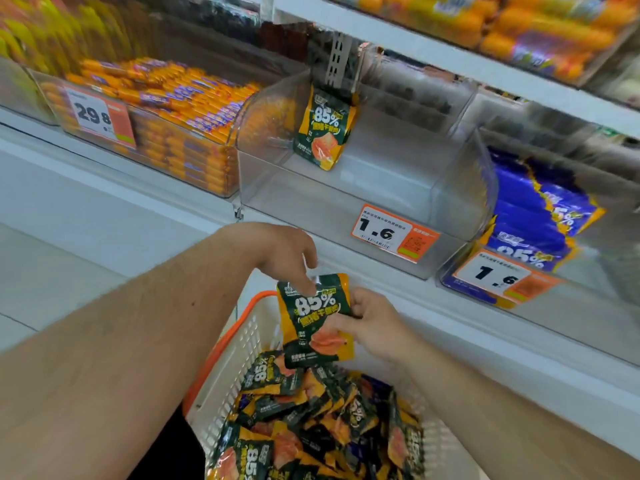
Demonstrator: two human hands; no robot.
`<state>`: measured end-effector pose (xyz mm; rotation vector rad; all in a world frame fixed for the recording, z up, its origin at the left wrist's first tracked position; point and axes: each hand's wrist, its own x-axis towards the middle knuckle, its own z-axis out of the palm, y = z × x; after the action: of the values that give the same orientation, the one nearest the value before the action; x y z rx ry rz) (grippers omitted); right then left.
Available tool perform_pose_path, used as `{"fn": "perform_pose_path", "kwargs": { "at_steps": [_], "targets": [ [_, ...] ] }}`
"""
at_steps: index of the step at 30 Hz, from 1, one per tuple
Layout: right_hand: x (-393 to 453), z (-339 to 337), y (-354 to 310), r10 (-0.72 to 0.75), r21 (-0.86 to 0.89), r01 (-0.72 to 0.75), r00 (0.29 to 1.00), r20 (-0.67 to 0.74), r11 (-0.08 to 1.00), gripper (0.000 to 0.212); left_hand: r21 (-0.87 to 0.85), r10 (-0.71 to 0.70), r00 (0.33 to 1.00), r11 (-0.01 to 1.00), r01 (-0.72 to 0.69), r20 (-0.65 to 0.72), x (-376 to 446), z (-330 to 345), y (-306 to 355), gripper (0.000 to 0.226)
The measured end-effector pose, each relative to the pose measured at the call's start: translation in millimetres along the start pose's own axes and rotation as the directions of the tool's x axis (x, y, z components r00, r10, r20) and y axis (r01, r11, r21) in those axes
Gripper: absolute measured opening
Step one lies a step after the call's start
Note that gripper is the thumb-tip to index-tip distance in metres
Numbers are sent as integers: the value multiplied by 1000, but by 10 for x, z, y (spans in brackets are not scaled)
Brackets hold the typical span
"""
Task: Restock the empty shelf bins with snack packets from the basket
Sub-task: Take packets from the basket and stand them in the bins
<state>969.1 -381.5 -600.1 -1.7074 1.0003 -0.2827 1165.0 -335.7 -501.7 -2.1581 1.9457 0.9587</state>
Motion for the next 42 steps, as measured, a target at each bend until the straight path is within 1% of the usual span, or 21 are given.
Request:
{"fn": "perform_pose_path", "kwargs": {
  "at_steps": [3, 5, 7, 9, 11, 13, 15, 17, 18, 19, 20, 21, 22, 23, 25, 26, 27, 29, 36, 39, 42],
  "targets": [
    [-102, -127, -272, -52, 35, 51, 999, 18, 998, 18, -44, 87, 996, 995, -87, -4, -50, -73, -21, 19],
    [-182, -178, -482, -66, 47, 64, 997, 32, 997, 17, -129, 127, 989, 982, -136, -76, -117, -119, -48, 16],
    [-224, -227, -667, -105, 18, 105, 994, 34, 994, 17, -254, 149, 965, 946, -202, -215, -168, -152, -74, 13],
    [-247, -305, -857, -136, -57, 135, 991, -16, 989, 14, -403, 140, 923, 869, -289, -358, -198, -174, -75, 13],
    [-237, -384, -992, -144, -130, 135, 988, -56, 982, 10, -550, 111, 873, 738, -392, -474, -226, -199, -44, 16],
    [-234, -432, -1150, -132, -41, 130, 990, -53, 991, 15, -646, 38, 821, 596, -476, -570, -224, -235, 2, 21],
    [-194, -504, -1329, -91, 155, 101, 993, -72, 983, 16, -651, -126, 721, 554, -519, -681, -186, -296, 16, 22],
    [-108, -613, -1523, -49, 292, 88, 989, -138, 952, 15, -626, -298, 573, 559, -544, -763, -151, -361, -33, 11],
    [-32, -682, -1606, -44, 323, 102, 982, -181, 941, 14, -599, -362, 490, 607, -522, -793, -122, -388, -84, 11],
    [69, -752, -1669, -37, 348, 115, 974, -224, 931, 15, -565, -399, 414, 694, -447, -818, -103, -409, -135, 13],
    [179, -811, -1723, -28, 362, 125, 965, -261, 924, 17, -522, -410, 355, 789, -325, -840, -74, -423, -190, 18],
    [301, -854, -1769, -23, 364, 131, 957, -288, 922, 18, -471, -401, 320, 862, -185, -859, -47, -429, -230, 27],
    [446, -889, -1803, -21, 343, 132, 951, -309, 930, 19, -430, -389, 318, 901, -67, -865, -22, -429, -256, 40],
    [593, -911, -1831, -20, 309, 124, 947, -321, 943, 19, -413, -387, 347, 911, -1, -854, -1, -422, -257, 53],
    [925, -921, -1852, -17, 193, 85, 944, -329, 977, 19, -414, -393, 412, 910, 41, -822, 54, -403, -227, 75],
    [1098, -908, -1855, -17, 113, 59, 940, -341, 992, 15, -416, -398, 436, 908, 60, -807, 87, -394, -213, 80],
    [1262, -882, -1853, -21, 36, 36, 937, -350, 999, 17, -417, -407, 455, 905, 83, -792, 120, -388, -198, 80],
    [1547, -828, -1836, -20, -66, -4, 930, -368, 998, 35, -439, -435, 481, 892, 112, -761, 155, -392, -166, 78],
    [2113, -629, -1897, -24, -160, -43, 918, -396, 986, 19, -487, -448, 488, 872, 52, -749, 233, -402, -56, 59],
    [2251, -583, -1898, -46, -215, -49, 909, -415, 975, 22, -489, -458, 472, 870, 64, -753, 281, -401, -28, 53],
    [2302, -604, -1891, -96, -352, -81, 884, -458, 933, 28, -487, -462, 472, 870, 76, -751, 315, -400, -15, 53]
  ]
}}
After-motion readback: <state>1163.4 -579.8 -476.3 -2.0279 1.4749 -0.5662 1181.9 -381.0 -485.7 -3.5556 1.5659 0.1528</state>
